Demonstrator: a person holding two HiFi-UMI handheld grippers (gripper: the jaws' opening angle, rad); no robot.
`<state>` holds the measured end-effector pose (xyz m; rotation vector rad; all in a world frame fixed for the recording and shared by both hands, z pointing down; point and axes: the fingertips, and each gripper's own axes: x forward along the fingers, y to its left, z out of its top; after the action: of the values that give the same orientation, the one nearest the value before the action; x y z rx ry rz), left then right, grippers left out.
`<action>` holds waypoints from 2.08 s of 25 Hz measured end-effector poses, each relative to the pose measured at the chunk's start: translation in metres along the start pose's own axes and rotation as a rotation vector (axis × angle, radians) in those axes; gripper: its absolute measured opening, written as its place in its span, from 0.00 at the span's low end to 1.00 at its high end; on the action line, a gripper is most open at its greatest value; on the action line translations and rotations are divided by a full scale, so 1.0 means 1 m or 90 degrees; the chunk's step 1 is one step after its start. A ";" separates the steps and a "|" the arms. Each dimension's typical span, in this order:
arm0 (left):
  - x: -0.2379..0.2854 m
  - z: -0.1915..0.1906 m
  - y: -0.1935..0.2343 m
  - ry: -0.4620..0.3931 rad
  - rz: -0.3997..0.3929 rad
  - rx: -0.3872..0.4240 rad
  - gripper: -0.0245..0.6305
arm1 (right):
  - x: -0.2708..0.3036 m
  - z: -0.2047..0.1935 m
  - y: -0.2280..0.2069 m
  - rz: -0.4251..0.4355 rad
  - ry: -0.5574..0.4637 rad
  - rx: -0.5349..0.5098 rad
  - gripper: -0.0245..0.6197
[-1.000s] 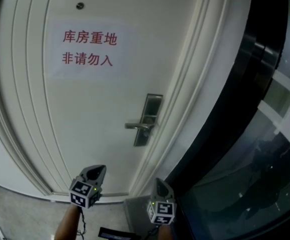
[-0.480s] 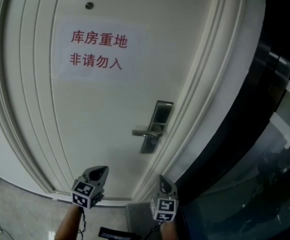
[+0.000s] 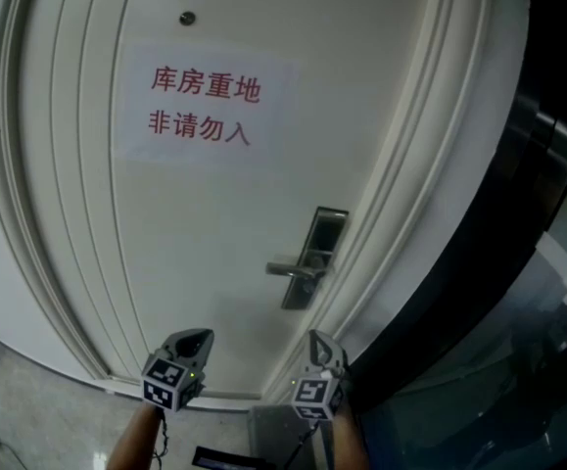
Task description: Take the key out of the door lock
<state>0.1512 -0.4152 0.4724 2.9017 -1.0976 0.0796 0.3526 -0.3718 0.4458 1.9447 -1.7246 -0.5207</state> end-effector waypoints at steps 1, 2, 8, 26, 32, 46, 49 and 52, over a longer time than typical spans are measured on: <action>0.000 0.000 0.000 0.000 0.000 0.000 0.05 | 0.004 0.003 0.000 0.000 -0.003 -0.017 0.06; 0.000 0.000 0.000 -0.001 0.001 0.000 0.05 | 0.007 0.004 -0.001 -0.002 -0.005 -0.031 0.06; -0.002 0.001 0.004 -0.002 0.009 0.000 0.05 | 0.036 -0.021 0.001 -0.018 0.007 -0.101 0.06; 0.001 0.000 0.015 -0.008 0.023 -0.003 0.05 | 0.078 0.007 -0.013 -0.067 -0.014 -0.396 0.13; 0.001 -0.001 0.021 -0.009 0.032 -0.006 0.05 | 0.093 0.012 -0.014 -0.075 -0.019 -0.440 0.15; 0.000 0.002 0.035 -0.012 0.047 -0.008 0.05 | 0.113 0.009 -0.019 -0.080 -0.005 -0.477 0.15; 0.000 0.001 0.036 -0.012 0.051 -0.011 0.05 | 0.116 0.006 -0.018 -0.073 0.001 -0.489 0.15; 0.000 0.001 0.037 -0.011 0.051 -0.012 0.05 | 0.118 0.006 -0.017 -0.070 -0.002 -0.503 0.15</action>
<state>0.1268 -0.4435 0.4723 2.8477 -1.2113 0.0457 0.3779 -0.4881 0.4351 1.4505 -1.1446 -1.0518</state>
